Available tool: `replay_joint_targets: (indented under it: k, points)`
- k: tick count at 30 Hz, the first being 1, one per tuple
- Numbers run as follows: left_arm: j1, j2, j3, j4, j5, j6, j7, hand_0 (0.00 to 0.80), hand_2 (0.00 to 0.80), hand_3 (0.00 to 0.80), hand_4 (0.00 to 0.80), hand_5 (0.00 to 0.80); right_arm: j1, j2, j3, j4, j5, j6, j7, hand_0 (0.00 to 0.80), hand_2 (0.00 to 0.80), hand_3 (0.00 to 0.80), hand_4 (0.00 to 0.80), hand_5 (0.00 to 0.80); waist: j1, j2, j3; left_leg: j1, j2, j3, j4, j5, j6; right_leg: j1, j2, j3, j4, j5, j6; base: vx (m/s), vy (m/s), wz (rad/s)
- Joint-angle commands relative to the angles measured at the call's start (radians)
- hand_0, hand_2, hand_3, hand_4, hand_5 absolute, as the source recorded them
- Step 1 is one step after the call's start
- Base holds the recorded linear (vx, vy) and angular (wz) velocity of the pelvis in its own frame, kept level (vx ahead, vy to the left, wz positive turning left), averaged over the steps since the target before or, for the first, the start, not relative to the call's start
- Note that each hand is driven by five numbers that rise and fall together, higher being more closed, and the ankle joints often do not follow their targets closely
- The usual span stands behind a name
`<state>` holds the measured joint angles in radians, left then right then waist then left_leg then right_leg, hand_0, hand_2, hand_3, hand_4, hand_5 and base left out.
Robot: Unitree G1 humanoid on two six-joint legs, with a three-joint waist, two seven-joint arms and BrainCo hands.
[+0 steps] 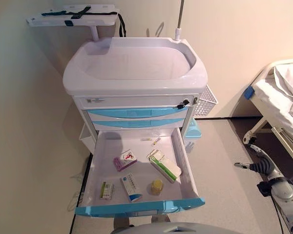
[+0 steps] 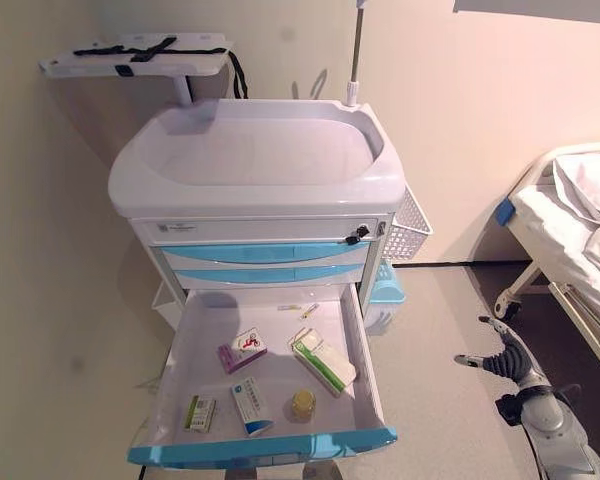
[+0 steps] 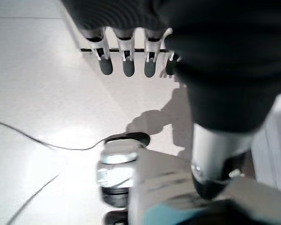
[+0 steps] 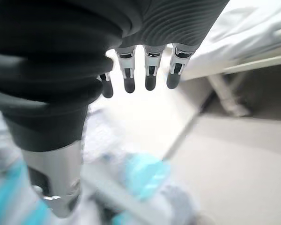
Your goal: Open the drawer and pick up the medicine
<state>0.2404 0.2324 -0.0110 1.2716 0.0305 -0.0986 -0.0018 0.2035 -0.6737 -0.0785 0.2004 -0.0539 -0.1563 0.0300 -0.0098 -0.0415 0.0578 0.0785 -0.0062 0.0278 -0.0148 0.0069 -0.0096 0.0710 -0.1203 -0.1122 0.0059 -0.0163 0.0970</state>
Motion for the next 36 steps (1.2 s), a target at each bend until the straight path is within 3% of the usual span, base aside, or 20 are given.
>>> replay_joint_targets:
  k: [1, 9, 14, 25, 31, 36]
  points:
    - [-0.042, -0.028, -0.002, 0.02, 0.059, -0.016, -0.017, 0.0, 0.0, 0.0, 0.0, 0.0, -0.066, -0.012, 0.032, -0.119, 0.121, -0.079, 0.074, 0.0, 0.0, 0.0, 0.0, 0.0, 0.049, -0.042, 0.001, -0.03, -0.039, -0.028, 0.026, -0.047, 0.009, -0.039, -0.008, -0.02, 0.003, 0.064, 0.054, 0.004, -0.021, 0.05]
    - [-0.028, -0.01, -0.021, -0.003, 0.063, -0.025, -0.017, 0.0, 0.0, 0.0, 0.0, 0.0, -0.175, -0.014, 0.238, -0.245, 0.161, -0.075, 0.172, 0.0, 0.0, 0.0, 0.0, 0.0, 0.092, -0.049, -0.002, -0.025, -0.041, -0.074, 0.018, -0.035, 0.001, -0.014, -0.012, -0.074, 0.013, 0.045, 0.048, 0.004, -0.014, 0.22]
    - [-0.021, 0.002, -0.025, -0.003, 0.065, -0.026, -0.011, 0.0, 0.0, 0.0, 0.0, 0.0, -0.259, 0.004, 0.37, -0.232, 0.147, -0.069, 0.194, 0.0, 0.0, 0.0, 0.0, 0.0, 0.117, -0.047, 0.0, -0.034, -0.047, -0.111, 0.018, -0.026, -0.001, -0.01, -0.021, -0.114, 0.027, 0.036, 0.046, -0.005, -0.003, 0.34]
    - [-0.021, -0.004, -0.052, 0.0, 0.083, -0.021, 0.005, 0.0, 0.0, 0.0, 0.0, 0.0, -0.353, 0.072, 0.546, -0.16, 0.04, -0.06, 0.202, 0.0, 0.0, 0.0, 0.0, 0.0, 0.151, -0.039, 0.02, -0.047, -0.065, -0.177, 0.025, -0.016, 0.0, 0.001, -0.041, -0.177, 0.047, 0.021, 0.045, -0.005, -0.006, 0.2]
    - [-0.028, 0.001, -0.076, -0.015, 0.096, -0.026, 0.003, 0.0, 0.0, 0.0, 0.0, 0.0, -0.388, 0.054, 0.601, -0.145, -0.024, -0.066, 0.218, 0.0, 0.0, 0.0, 0.0, 0.0, 0.156, -0.039, 0.026, -0.054, -0.064, -0.183, 0.024, -0.012, -0.002, -0.001, -0.043, -0.188, 0.043, 0.022, 0.045, -0.009, -0.009, 0.09]
    - [-0.033, 0.02, -0.08, -0.033, 0.106, -0.032, 0.0, 0.0, 0.0, 0.0, 0.0, 0.0, -0.411, -0.034, 0.639, -0.182, -0.064, -0.079, 0.273, 0.0, 0.0, 0.0, 0.0, 0.0, 0.159, -0.047, 0.035, -0.059, -0.061, -0.184, 0.02, -0.007, -0.005, -0.005, -0.041, -0.188, 0.037, 0.027, 0.046, 0.0, 0.0, 0.0]
